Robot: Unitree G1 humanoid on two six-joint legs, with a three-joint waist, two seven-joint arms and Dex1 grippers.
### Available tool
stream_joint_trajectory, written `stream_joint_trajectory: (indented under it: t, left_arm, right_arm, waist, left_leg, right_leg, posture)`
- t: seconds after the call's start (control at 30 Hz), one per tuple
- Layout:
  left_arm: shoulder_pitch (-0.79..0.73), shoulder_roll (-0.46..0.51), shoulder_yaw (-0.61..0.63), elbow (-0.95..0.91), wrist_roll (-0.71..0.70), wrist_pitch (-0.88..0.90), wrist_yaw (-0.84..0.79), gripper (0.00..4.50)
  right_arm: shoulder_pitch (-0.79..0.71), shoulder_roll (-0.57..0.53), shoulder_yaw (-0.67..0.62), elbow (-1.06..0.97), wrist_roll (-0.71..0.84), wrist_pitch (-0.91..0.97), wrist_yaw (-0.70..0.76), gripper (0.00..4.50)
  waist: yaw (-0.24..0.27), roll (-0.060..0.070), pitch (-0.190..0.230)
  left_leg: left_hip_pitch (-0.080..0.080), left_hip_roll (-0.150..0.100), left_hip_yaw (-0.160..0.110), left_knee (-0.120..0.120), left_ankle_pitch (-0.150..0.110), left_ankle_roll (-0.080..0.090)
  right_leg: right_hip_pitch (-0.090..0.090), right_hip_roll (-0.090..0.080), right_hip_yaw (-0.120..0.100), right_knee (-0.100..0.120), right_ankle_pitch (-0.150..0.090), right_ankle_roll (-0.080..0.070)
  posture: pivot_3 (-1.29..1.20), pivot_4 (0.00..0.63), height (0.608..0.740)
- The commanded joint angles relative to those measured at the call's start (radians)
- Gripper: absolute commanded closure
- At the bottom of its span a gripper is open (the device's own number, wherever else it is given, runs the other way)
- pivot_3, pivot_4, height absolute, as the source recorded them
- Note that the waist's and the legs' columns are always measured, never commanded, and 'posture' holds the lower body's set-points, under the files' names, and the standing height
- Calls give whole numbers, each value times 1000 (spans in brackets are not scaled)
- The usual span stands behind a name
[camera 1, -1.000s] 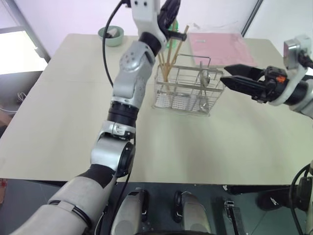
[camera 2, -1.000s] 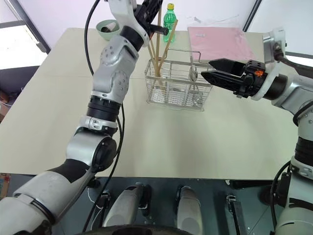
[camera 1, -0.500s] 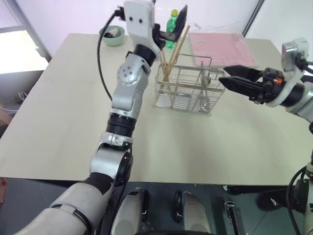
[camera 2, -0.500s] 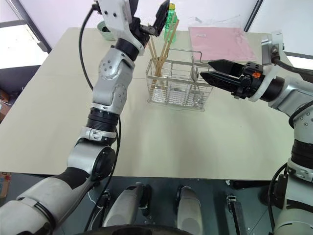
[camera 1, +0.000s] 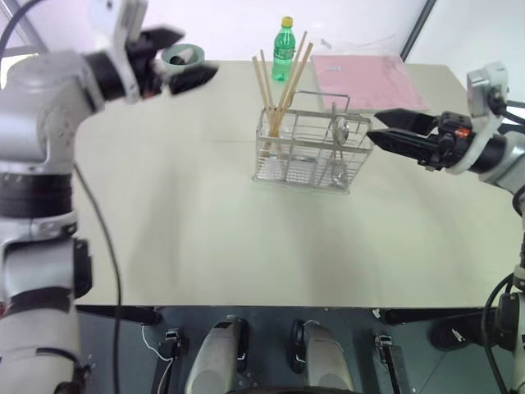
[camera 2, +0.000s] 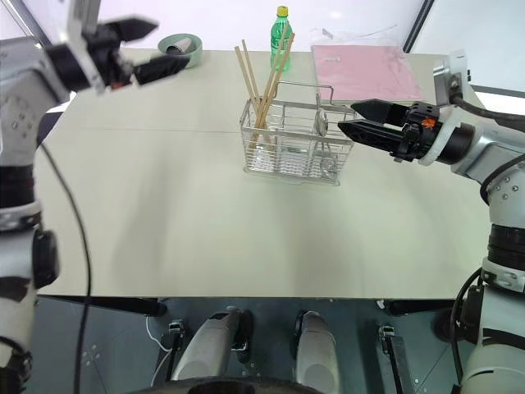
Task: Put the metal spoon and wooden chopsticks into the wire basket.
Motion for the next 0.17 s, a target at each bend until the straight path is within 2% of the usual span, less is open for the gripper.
stream_joint_trajectory:
  t: [0.03,0.17]
  left_arm:
    - [24,56,7,-87,0,-2,-60,30]
    - [44,64,17,-115,-7,17,-65,30]
  right_arm:
    - [-35,-22,-3,1,-15,-24,27,986]
    - [-46,-16,6,10,-30,-28,36,986]
  waist:
    - [2,0,0]
    - [3,0,0]
  left_leg:
    - [0,0,0,0,0,0]
    - [0,0,0,0,0,0]
  right_leg:
    - [0,0,0,0,0,0]
    - [0,0,0,0,0,0]
  posture:
    - [0,150,686]
    - [0,150,686]
